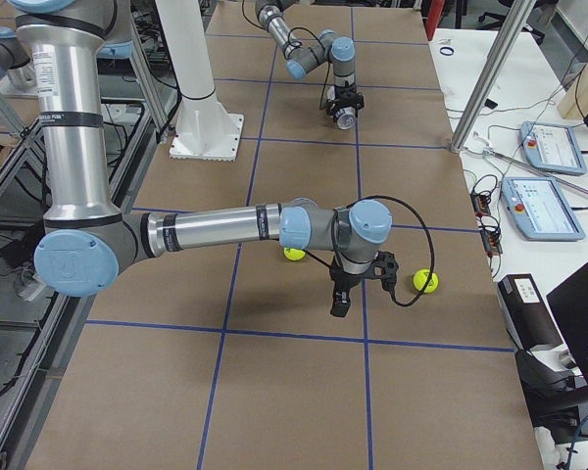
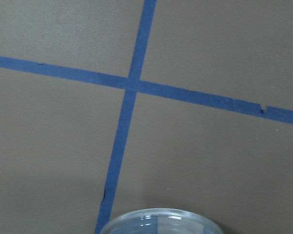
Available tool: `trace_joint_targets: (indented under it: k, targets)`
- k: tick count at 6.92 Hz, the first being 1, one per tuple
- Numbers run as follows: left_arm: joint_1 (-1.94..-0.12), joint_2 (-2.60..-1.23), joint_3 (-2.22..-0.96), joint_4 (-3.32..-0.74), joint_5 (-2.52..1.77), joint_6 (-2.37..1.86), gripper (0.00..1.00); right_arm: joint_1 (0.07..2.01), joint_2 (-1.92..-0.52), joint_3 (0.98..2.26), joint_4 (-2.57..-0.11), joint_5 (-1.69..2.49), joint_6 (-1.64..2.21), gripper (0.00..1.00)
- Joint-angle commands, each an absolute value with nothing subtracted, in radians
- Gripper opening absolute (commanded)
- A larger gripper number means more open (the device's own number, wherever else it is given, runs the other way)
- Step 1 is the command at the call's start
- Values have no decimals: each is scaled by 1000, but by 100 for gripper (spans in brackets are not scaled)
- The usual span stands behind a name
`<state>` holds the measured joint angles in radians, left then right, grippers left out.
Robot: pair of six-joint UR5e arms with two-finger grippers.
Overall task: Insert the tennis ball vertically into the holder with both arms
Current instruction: 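Drag the can with the left gripper toward the table center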
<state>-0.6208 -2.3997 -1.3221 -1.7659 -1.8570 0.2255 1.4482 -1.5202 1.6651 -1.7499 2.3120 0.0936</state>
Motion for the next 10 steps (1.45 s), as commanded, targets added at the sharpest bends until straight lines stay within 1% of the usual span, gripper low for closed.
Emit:
trace_joint_targets:
  k: [1, 5, 6, 7, 8, 10]
  targets:
    - [-615, -2404, -1316, -1770, -1829, 227, 99, 1448, -1519, 1664, -1749, 2312, 94, 99]
    - [-607, -2407, -1308, -1770, -1819, 225, 99, 1448, -1520, 1664, -1749, 2313, 94, 99]
    - [-597, -2407, -1308, -1770, -1793, 225, 88, 1448, -1520, 1666, -1749, 2313, 94, 99]
    - [-595, -2407, -1310, -1769, -1790, 225, 74, 1448, -1520, 1664, -1749, 2313, 94, 99]
    - [-597, -2407, -1321, -1770, -1792, 225, 70, 1448, -1519, 1666, -1749, 2313, 94, 99]
    - [-621, -2411, -1431, -1775, -1792, 224, 69, 1445, -1511, 1675, -1747, 2315, 94, 99]
